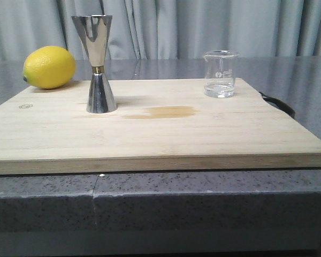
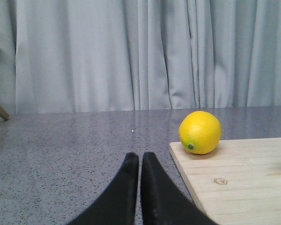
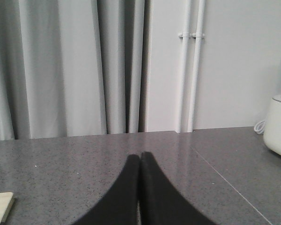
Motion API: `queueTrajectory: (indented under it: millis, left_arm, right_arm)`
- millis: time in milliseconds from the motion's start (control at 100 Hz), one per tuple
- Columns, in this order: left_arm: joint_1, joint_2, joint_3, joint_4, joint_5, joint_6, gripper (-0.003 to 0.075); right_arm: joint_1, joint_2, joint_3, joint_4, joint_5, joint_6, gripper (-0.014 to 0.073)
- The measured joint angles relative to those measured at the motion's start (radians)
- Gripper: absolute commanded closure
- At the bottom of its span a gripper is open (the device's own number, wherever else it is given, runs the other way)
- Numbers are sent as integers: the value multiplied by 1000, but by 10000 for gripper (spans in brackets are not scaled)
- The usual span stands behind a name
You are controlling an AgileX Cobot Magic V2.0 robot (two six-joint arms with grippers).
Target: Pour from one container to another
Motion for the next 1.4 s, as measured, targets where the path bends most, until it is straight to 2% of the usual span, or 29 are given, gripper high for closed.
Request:
queueTrajectory:
  millis: [1110, 1240, 1400]
  left_arm:
    - [24, 0, 0, 0, 5, -2, 739]
    - [24, 0, 0, 0, 5, -2, 739]
    - [24, 0, 0, 0, 5, -2, 739]
  right_arm:
    - [0, 0, 2, 8, 0, 0, 669]
    - [0, 0, 32, 150, -6, -37, 669]
    - [0, 0, 127, 494, -44, -332, 669]
